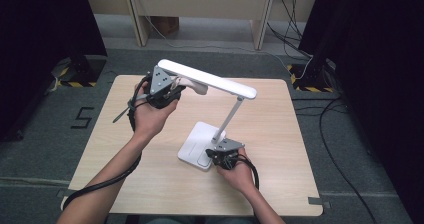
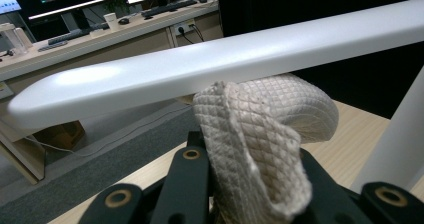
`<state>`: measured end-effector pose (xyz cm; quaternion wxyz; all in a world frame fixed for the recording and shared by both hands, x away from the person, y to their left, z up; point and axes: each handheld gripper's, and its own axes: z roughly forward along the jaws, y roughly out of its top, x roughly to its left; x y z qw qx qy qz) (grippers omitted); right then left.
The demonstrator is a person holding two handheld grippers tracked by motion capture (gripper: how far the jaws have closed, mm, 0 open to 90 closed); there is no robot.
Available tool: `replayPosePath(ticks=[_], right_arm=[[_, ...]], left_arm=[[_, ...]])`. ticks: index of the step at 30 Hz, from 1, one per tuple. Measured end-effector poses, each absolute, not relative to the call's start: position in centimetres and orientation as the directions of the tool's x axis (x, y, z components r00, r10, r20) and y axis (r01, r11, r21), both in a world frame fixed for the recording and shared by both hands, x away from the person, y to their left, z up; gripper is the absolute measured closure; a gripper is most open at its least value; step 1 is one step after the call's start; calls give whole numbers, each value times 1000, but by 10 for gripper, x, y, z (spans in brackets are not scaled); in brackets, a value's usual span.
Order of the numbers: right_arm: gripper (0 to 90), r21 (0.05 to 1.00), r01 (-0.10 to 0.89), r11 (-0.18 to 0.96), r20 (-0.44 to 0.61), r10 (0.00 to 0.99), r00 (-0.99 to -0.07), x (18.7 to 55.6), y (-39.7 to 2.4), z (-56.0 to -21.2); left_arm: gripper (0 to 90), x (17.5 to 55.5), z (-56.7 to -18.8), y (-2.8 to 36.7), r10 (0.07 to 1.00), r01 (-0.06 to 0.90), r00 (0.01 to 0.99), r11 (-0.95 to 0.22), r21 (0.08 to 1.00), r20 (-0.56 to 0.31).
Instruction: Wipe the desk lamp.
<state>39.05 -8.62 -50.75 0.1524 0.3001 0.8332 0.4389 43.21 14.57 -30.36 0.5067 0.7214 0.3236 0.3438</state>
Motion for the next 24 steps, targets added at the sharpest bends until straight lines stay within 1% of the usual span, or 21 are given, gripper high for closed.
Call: replayPosePath(ticks=[24], right_arm=[[900, 824, 364, 434, 10, 632, -775, 391, -86, -508]], left_arm=[[812, 429, -303, 133, 797, 110, 580, -281, 953, 168]])
